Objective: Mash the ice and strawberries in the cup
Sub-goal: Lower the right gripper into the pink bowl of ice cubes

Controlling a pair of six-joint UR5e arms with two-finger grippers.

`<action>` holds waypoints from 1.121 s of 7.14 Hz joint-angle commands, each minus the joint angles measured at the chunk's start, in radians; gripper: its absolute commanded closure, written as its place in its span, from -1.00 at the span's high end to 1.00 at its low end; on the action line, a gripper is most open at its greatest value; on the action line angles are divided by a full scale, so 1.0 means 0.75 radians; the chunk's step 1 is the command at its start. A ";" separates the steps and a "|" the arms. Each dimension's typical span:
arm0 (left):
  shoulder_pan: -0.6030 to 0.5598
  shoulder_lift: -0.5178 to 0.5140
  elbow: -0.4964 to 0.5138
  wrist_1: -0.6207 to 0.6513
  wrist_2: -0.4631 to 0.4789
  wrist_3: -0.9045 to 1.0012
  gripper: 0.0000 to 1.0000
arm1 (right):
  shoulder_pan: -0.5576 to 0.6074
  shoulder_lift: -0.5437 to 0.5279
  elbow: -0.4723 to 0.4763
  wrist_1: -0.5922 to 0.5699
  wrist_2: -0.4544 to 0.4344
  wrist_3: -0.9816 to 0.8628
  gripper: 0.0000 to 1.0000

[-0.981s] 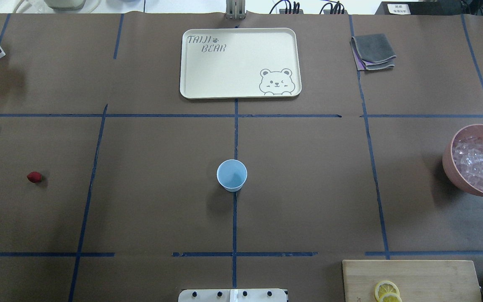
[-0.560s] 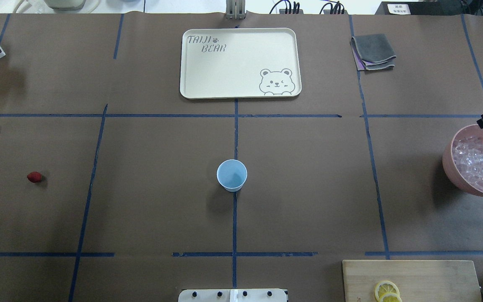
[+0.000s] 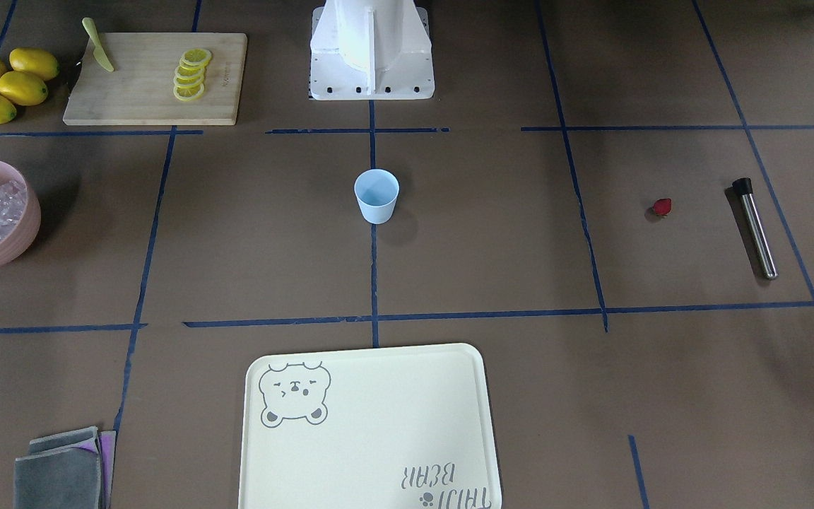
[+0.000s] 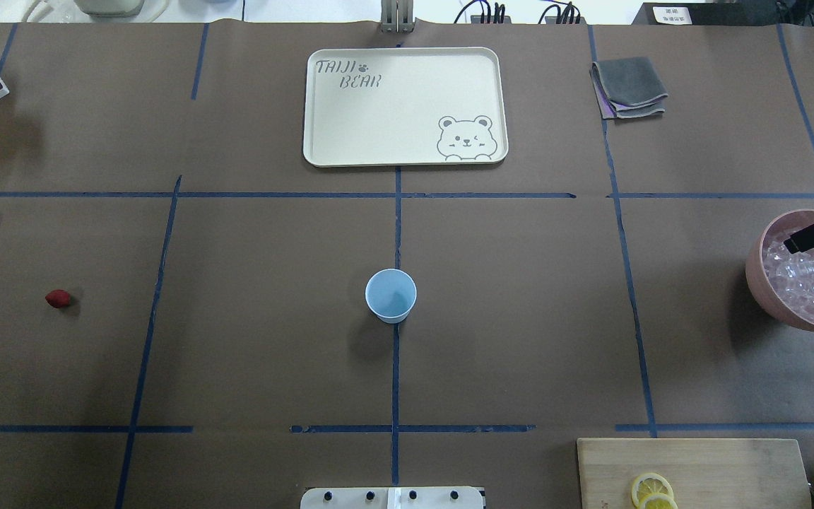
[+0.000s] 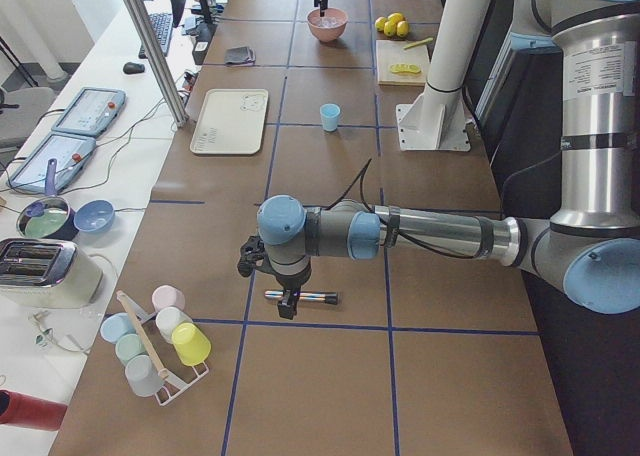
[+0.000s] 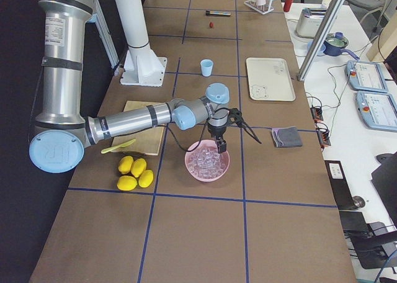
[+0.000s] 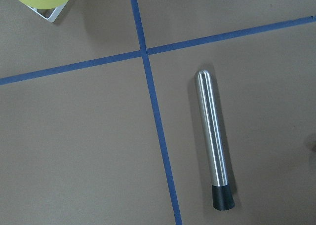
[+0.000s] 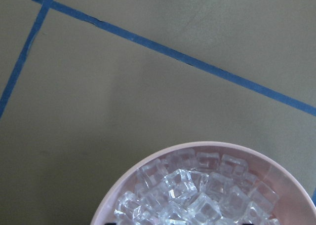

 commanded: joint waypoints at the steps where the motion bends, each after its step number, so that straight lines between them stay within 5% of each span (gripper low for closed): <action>1: 0.000 0.000 -0.001 0.000 0.000 0.000 1.00 | -0.023 -0.008 -0.039 0.014 0.008 0.006 0.58; 5: 0.000 0.000 -0.003 0.000 0.000 0.000 1.00 | -0.031 -0.010 -0.046 0.012 0.034 0.037 0.31; 8: -0.002 0.000 -0.003 0.000 0.000 0.000 1.00 | -0.066 -0.014 -0.048 0.010 0.034 0.049 0.29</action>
